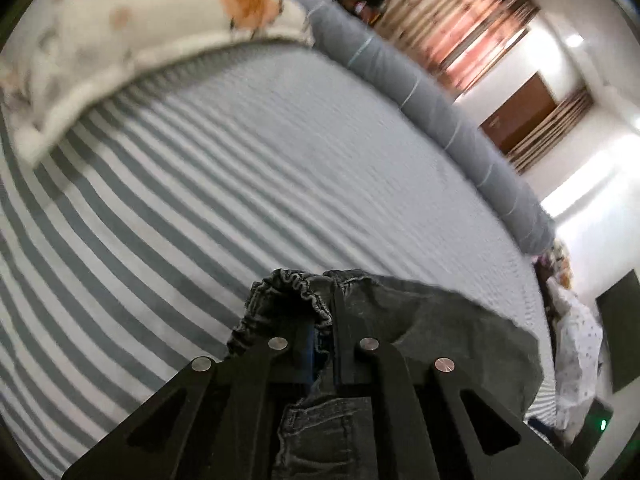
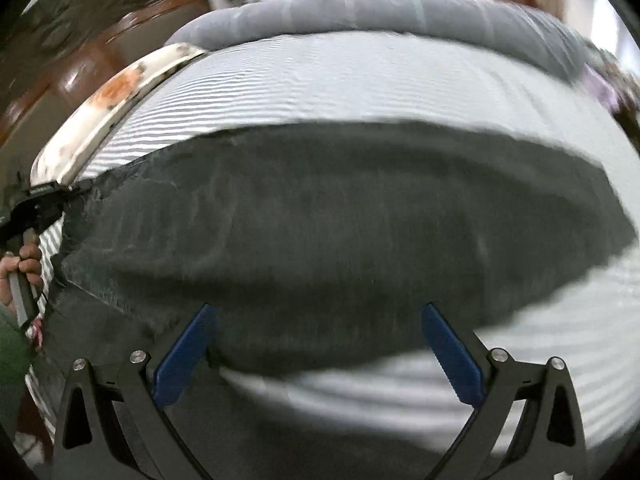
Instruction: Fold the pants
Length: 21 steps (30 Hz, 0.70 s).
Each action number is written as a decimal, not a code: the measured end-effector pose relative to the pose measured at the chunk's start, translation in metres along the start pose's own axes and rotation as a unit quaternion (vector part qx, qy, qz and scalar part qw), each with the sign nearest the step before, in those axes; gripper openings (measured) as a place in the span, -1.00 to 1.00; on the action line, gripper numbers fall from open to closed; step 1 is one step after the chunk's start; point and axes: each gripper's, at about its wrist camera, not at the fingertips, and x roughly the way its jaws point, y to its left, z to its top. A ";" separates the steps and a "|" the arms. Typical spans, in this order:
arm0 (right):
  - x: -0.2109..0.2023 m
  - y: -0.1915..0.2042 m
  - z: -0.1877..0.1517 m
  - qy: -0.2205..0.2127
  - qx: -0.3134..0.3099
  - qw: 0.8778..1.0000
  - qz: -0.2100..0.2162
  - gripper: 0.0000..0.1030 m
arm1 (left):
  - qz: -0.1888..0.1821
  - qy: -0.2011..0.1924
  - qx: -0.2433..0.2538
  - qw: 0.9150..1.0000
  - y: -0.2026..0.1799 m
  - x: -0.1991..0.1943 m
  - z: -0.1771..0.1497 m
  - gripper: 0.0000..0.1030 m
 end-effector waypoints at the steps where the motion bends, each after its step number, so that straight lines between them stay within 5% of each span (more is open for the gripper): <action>1: 0.000 0.002 0.014 0.001 -0.022 1.000 0.010 0.99 | -0.016 -0.023 0.002 1.000 -0.005 -0.013 -0.003 -0.88; 7: 0.008 0.017 0.080 0.028 -0.147 0.986 0.070 0.99 | -0.076 -0.087 0.031 0.993 -0.031 -0.063 -0.018 -0.89; 15: 0.043 0.054 0.168 0.089 -0.313 0.938 0.117 0.95 | -0.093 -0.127 0.075 0.985 -0.047 -0.100 -0.035 -0.89; 21: 0.099 0.062 0.197 0.174 -0.354 0.905 0.160 0.51 | -0.097 -0.149 0.078 0.981 -0.051 -0.114 -0.039 -0.89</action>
